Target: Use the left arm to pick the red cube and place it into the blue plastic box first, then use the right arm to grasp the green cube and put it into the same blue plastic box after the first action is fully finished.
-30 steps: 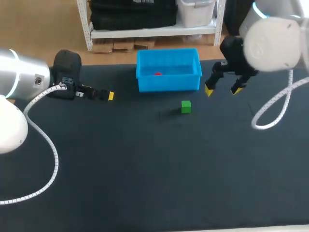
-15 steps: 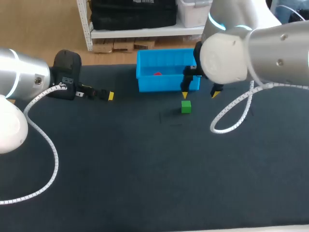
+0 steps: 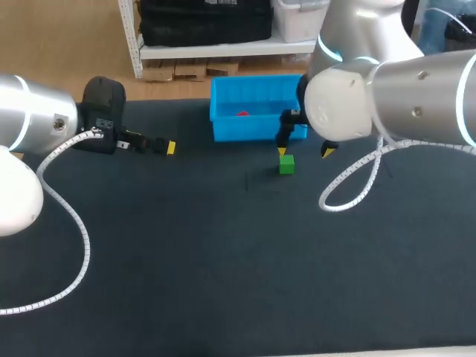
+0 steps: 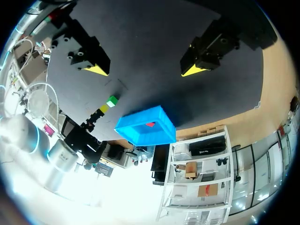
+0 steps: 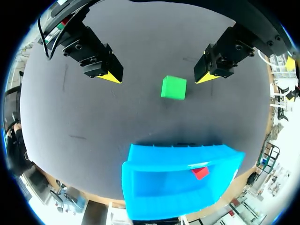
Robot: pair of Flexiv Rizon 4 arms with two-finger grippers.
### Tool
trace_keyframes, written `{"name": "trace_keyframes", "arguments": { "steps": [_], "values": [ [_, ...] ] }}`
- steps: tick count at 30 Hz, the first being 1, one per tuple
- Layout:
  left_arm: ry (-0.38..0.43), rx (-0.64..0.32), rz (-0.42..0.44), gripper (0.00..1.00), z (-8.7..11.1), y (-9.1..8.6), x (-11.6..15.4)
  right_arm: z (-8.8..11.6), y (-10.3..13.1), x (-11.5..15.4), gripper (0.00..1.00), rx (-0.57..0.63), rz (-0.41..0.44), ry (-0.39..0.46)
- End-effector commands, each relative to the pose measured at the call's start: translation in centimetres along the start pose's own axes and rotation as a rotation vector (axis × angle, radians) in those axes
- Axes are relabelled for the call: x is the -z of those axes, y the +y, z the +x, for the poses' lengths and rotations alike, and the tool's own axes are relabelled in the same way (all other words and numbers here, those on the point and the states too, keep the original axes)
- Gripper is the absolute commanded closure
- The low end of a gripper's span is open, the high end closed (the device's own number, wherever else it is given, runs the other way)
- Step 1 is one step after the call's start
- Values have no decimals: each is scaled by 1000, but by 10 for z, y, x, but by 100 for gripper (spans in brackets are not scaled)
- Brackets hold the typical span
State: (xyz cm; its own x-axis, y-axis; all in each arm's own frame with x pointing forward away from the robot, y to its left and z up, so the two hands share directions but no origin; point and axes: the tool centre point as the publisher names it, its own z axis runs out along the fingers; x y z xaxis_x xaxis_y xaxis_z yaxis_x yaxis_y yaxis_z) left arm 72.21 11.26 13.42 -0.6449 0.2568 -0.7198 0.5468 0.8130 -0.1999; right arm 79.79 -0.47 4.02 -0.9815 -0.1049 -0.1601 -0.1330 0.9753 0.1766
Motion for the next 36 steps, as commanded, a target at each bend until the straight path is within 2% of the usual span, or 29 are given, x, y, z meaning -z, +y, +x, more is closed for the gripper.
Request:
{"name": "trace_keyframes", "arguments": {
  "steps": [1, 10, 35, 36],
  "values": [
    [-8, -2, 8, 0, 1, 2, -1, -20, 8, -14, 0, -2, 26, 53],
    [-8, -2, 8, 0, 1, 2, -1, -25, 20, -25, 0, 8, 57, 97],
    [-8, -2, 8, 0, 1, 2, -1, -6, 19, -40, 0, 1, 71, 126],
    [-8, -2, 8, 0, 1, 2, -1, -6, 20, -40, 8, 2, 72, 124]
  ]
}}
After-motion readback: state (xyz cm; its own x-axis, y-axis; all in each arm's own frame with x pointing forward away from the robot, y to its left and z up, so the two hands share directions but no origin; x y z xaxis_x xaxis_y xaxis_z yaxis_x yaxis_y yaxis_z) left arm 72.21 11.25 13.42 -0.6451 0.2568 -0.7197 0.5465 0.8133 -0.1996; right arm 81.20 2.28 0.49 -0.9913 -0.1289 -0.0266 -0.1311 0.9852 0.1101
